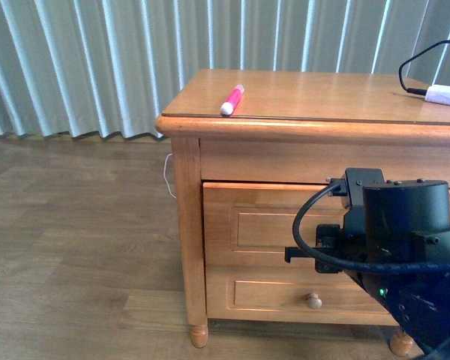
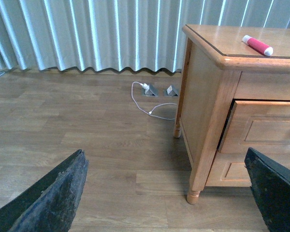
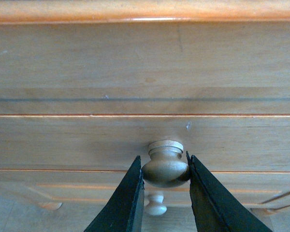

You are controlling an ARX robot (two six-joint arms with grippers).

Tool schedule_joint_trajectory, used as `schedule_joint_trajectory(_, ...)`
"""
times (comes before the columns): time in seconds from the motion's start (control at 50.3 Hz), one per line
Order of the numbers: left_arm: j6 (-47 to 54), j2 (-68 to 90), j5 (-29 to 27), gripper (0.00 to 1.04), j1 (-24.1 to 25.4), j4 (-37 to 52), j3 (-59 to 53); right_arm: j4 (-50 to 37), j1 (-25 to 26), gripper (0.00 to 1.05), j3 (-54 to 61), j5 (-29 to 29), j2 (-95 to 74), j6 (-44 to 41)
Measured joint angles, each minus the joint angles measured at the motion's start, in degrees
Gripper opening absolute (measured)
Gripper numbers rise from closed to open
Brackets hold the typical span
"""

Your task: Place pink marker in drawer with both arms

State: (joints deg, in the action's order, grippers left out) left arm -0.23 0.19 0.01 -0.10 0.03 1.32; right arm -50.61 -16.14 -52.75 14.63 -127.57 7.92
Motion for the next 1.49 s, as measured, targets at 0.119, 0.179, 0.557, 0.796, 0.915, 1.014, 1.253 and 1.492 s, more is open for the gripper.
schedule_joint_trajectory(0.119, 0.0, 0.0, 0.0, 0.98, 0.0, 0.0, 0.0, -1.7, -0.2, 0.21, 6.1, -0.9, 3.4, 0.1)
schedule_joint_trajectory(0.179, 0.0, 0.0, 0.0, 0.98, 0.0, 0.0, 0.0, -1.8, -0.3, 0.21, 10.0, -2.1, 6.1, 0.3)
schedule_joint_trajectory(0.557, 0.0, 0.0, 0.0, 0.98, 0.0, 0.0, 0.0, -7.5, -4.1, 0.22, 32.7, -2.7, 18.5, 1.5)
schedule_joint_trajectory(0.796, 0.0, 0.0, 0.0, 0.98, 0.0, 0.0, 0.0, -6.1, -3.9, 0.59, 36.2, -0.3, 24.7, 2.9)
schedule_joint_trajectory(0.915, 0.0, 0.0, 0.0, 0.98, 0.0, 0.0, 0.0, 2.6, -2.7, 0.76, 38.0, -2.0, 34.8, 2.9)
schedule_joint_trajectory(1.014, 0.0, 0.0, 0.0, 0.98, 0.0, 0.0, 0.0, 19.0, -0.4, 0.97, 39.0, -5.7, 51.4, 2.3)
schedule_joint_trajectory(1.253, 0.0, 0.0, 0.0, 0.98, 0.0, 0.0, 0.0, 51.4, 10.6, 0.96, 32.9, -13.4, 82.9, 0.1)
schedule_joint_trajectory(1.492, 0.0, 0.0, 0.0, 0.98, 0.0, 0.0, 0.0, 61.5, 10.0, 0.96, 31.0, -13.0, 90.7, -0.9)
